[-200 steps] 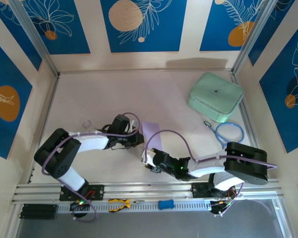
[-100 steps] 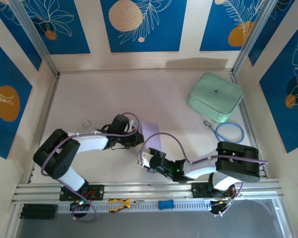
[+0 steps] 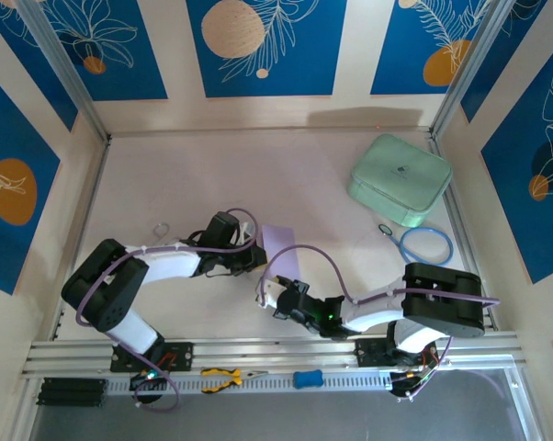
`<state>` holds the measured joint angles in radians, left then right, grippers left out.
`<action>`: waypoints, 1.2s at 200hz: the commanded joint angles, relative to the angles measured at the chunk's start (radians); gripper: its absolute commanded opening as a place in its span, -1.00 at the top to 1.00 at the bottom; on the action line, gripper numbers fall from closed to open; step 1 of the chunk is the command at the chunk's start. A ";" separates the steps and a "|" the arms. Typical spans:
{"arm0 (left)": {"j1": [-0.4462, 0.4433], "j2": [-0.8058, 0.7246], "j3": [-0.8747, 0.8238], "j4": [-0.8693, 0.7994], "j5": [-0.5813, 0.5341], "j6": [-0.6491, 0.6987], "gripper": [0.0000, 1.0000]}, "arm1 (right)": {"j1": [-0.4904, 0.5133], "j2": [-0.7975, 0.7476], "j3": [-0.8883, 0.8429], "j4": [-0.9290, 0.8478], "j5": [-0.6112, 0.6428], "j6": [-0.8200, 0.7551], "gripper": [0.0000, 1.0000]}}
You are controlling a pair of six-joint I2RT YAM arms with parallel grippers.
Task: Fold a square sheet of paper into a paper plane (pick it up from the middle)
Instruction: Third fold the triangle at the center of the table.
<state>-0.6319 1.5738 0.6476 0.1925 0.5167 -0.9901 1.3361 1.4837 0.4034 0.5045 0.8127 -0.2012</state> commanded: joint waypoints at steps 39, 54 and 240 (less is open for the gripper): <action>0.013 0.001 0.007 -0.036 0.013 0.006 0.98 | 0.000 -0.055 -0.019 -0.010 0.022 0.049 0.54; 0.012 0.001 0.007 -0.038 0.011 0.005 0.98 | -0.001 -0.055 -0.018 -0.019 0.020 0.053 0.55; 0.026 -0.136 0.073 -0.307 -0.166 0.128 0.29 | -0.171 -0.176 -0.023 -0.155 -0.385 0.329 0.90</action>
<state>-0.6281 1.5291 0.6559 0.0433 0.4576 -0.9417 1.2339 1.3659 0.3904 0.4099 0.6598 -0.0208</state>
